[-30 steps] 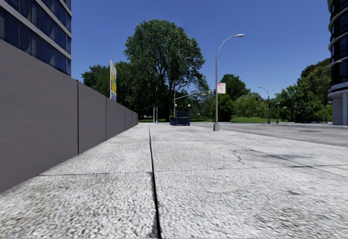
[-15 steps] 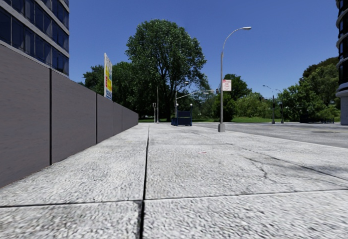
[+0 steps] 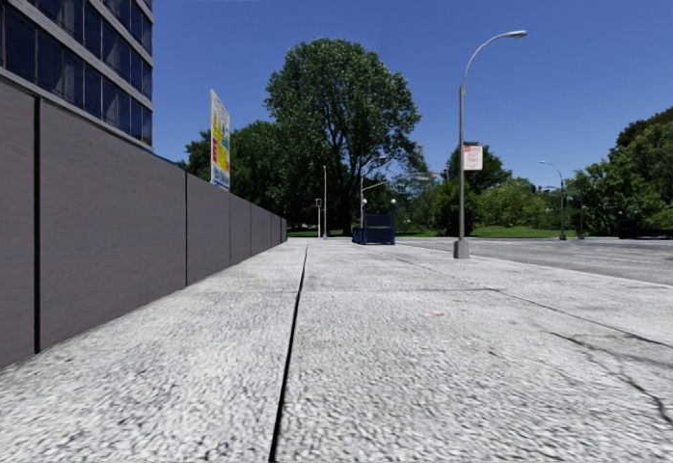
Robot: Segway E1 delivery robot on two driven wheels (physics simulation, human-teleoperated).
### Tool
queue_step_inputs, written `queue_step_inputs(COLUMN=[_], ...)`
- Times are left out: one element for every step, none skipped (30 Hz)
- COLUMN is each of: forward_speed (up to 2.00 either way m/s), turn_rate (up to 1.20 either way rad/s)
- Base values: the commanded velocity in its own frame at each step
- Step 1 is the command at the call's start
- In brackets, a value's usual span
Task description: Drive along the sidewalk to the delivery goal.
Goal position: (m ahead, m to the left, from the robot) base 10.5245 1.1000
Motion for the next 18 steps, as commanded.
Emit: queue_step_inputs(forward_speed=[2.0, 2.0, 2.0, 2.0, 2.0, 2.0, 2.0, 2.0, 2.0, 2.0, 2.0, 2.0, 2.0, 2.0, 2.0, 2.0, 2.0, 2.0], turn_rate=[0.0, 0.0, 0.0, 0.0, 0.0, 0.0, 0.0, 0.0, 0.0, 0.0, 0.0, 0.0, 0.0, 0.0, 0.0, 0.0, 0.0, 0.0])
